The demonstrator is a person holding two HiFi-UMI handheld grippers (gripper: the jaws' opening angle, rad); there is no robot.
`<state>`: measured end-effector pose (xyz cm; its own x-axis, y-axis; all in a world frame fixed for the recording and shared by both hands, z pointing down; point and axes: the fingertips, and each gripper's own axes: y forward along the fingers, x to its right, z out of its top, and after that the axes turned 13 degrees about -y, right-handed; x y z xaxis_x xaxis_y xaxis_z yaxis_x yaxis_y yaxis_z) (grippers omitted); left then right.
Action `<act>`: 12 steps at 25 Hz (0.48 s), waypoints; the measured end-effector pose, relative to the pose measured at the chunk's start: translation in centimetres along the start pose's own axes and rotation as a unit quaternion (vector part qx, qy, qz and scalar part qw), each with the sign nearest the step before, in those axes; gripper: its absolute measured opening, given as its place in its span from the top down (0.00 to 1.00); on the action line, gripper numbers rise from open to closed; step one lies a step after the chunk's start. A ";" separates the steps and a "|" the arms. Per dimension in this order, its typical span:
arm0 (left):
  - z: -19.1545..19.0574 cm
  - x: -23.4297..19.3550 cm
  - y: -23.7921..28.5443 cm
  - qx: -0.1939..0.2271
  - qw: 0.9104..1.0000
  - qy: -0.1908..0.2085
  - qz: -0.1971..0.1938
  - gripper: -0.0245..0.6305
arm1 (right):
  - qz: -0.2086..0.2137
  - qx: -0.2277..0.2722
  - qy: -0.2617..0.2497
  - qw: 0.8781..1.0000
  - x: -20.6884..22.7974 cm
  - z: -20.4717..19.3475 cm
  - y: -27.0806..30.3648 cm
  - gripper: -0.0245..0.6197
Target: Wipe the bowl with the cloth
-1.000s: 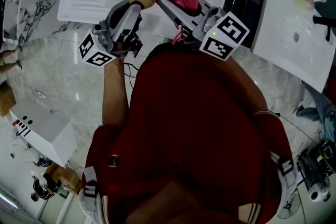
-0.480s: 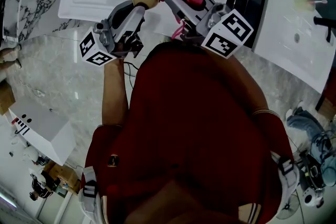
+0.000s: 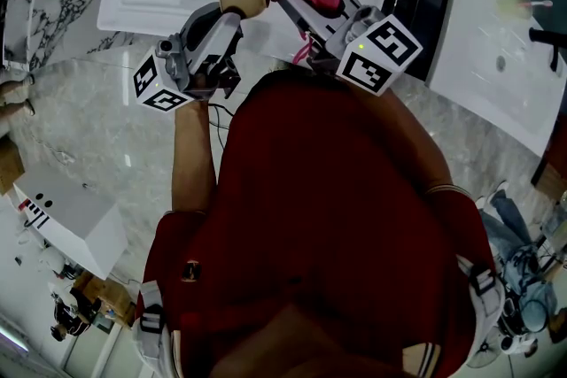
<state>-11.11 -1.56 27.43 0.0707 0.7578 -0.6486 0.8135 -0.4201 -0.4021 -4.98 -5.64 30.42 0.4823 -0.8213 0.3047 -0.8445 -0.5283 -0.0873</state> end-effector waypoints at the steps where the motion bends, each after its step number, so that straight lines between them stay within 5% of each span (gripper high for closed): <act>1: 0.0 -0.1 -0.1 0.002 1.000 0.000 0.002 0.93 | 0.001 -0.004 0.000 1.000 -0.1 -0.2 0.0 0.92; 12: 0.2 -1.5 -0.2 0.003 0.999 0.010 0.030 0.93 | 0.019 -0.026 0.004 0.999 -1.6 -1.4 -0.4 0.92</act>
<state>-11.46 -2.76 28.36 0.1315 0.7404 -0.6591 0.8042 -0.4685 -0.3658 -5.76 -3.77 31.32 0.4481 -0.8389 0.3089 -0.8734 -0.4845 -0.0488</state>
